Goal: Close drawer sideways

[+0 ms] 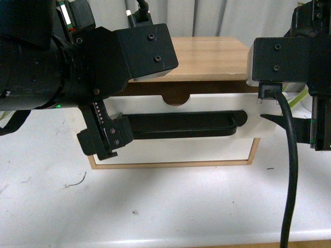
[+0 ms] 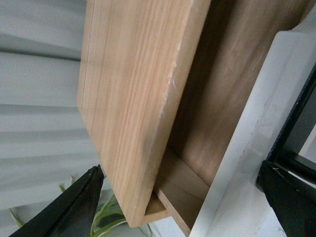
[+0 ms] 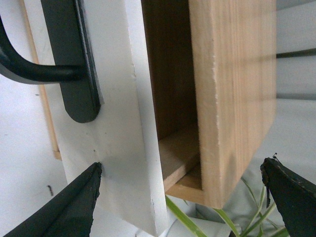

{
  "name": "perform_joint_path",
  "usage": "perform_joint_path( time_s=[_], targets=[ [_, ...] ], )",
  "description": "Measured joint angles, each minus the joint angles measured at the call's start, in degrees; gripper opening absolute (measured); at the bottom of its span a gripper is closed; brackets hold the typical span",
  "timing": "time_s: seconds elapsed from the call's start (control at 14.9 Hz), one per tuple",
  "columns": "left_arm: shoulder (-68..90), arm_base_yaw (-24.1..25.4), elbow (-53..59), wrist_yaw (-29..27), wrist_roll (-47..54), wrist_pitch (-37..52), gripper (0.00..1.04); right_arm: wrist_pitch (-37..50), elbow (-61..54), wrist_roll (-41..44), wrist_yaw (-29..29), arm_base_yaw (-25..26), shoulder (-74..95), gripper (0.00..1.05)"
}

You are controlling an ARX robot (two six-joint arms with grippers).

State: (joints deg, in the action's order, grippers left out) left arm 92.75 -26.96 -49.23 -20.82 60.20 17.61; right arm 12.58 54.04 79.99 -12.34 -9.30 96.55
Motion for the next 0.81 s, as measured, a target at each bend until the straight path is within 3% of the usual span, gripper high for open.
perform_joint_path(
  time_s=[0.13, 0.54, 0.81],
  targets=[
    [5.0, 1.4, -3.1, -1.4, -0.4, 2.4, 0.98, 2.5, 4.9, 0.6, 3.1, 0.7, 2.8, 0.98],
    [7.7, 1.3, -5.7, -4.6, -0.6, 7.1, 0.98, 3.8, 6.7, -4.1, 4.6, 0.7, 5.4, 0.98],
    [-0.4, -1.1, -0.9, 0.7, -7.6, 5.2, 0.98, 8.1, 1.9, -14.5, 2.8, 0.3, -0.5, 0.98]
  ],
)
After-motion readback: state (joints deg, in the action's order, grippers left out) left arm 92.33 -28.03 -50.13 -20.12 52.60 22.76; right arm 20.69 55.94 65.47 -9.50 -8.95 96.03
